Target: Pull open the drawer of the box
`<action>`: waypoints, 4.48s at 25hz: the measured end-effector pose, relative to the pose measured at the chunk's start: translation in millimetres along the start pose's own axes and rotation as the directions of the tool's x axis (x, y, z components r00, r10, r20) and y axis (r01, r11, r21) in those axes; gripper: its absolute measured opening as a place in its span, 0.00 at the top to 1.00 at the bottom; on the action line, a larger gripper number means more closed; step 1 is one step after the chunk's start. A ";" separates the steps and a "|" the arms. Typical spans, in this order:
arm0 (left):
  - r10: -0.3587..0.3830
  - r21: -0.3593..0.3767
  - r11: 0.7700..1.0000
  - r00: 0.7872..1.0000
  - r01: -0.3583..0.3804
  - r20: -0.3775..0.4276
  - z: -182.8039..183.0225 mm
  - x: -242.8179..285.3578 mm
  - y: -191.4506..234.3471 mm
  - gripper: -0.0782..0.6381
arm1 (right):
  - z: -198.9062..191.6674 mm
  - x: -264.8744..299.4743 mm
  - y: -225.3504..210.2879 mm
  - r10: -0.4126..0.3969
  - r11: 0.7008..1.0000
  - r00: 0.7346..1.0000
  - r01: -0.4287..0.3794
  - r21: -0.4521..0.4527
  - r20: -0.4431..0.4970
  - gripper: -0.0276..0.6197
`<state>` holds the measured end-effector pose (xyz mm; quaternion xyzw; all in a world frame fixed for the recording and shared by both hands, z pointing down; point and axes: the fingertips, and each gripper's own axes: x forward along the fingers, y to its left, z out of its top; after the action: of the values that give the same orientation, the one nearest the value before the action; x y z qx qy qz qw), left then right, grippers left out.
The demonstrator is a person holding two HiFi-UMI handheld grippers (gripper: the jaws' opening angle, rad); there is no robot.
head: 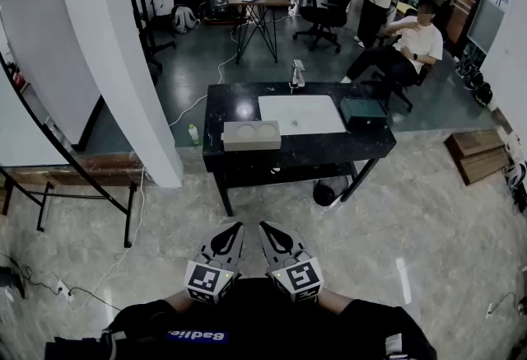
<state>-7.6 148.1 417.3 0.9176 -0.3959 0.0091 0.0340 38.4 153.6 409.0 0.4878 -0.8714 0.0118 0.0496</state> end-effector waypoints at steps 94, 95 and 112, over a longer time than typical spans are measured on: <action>0.064 -0.503 0.825 0.928 -0.256 -0.367 -155.9 281.7 353.7 0.87 | -13.4 291.4 -212.1 -0.104 0.993 0.990 0.110 0.050 -0.099 0.96; 0.066 -0.516 0.815 0.925 -0.266 -0.373 -161.7 283.7 356.9 0.87 | -14.5 290.6 -213.6 -0.106 0.993 0.989 0.111 0.047 -0.103 0.96; 0.007 -0.731 0.619 0.933 -0.286 -0.360 -210.7 306.0 375.2 0.85 | -24.4 280.1 -228.6 -0.147 0.988 0.975 0.153 0.022 -0.165 0.96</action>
<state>-68.1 -316.2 661.5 0.7632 -0.4246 -0.0088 0.4871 89.5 -202.3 454.4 0.5505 -0.8248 0.0630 0.1128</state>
